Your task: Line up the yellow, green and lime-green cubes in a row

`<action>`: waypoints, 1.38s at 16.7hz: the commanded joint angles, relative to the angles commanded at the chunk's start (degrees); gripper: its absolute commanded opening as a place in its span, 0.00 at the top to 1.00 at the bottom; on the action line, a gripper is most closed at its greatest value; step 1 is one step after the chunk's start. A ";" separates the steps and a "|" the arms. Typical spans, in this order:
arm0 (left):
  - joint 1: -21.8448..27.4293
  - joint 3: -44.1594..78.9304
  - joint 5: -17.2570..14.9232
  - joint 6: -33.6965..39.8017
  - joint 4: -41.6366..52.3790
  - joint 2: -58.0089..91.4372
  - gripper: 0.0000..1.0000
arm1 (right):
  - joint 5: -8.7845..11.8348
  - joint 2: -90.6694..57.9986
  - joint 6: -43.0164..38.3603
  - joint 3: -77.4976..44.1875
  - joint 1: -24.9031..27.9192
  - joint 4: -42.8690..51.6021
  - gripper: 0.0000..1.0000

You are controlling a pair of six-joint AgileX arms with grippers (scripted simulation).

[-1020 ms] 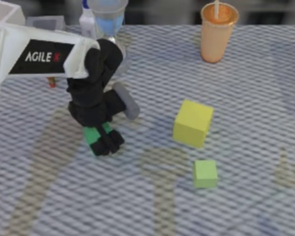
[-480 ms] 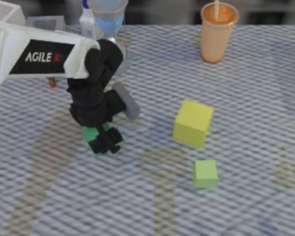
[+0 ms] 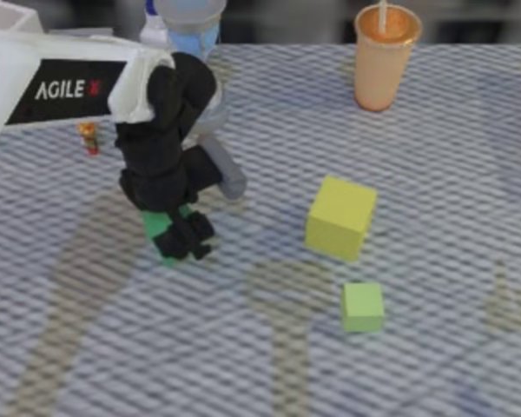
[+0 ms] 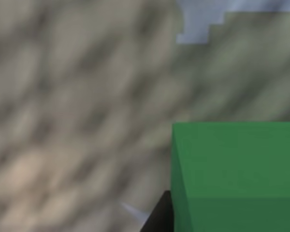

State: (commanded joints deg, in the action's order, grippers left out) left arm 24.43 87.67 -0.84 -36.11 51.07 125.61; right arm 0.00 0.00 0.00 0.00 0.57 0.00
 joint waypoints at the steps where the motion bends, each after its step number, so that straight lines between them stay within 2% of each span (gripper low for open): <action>1: -0.22 1.10 0.01 0.08 2.16 -0.85 1.00 | 0.00 0.00 0.00 0.00 0.00 0.00 0.00; 5: -0.78 4.76 0.08 0.19 8.92 -3.89 1.00 | 0.00 0.00 0.00 0.00 0.00 0.00 0.00; 11: 0.37 5.16 0.10 -0.27 9.29 -3.82 1.00 | 0.00 0.00 0.00 0.00 0.00 0.00 0.00; 14: 5.16 6.90 0.07 -1.97 10.52 -3.42 1.00 | 0.00 0.00 0.00 0.00 0.00 0.00 0.00; 20: 18.72 11.26 0.08 -6.62 14.10 -2.46 1.00 | 0.00 0.00 0.00 0.00 0.00 0.00 0.00; 23: 22.04 12.29 0.10 -7.81 14.88 -2.40 1.00 | 0.00 0.00 0.00 0.00 0.00 0.00 0.00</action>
State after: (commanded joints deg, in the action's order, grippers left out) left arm 46.47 99.95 -0.74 -43.92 65.95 123.21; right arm 0.00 0.00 0.00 0.00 0.57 0.00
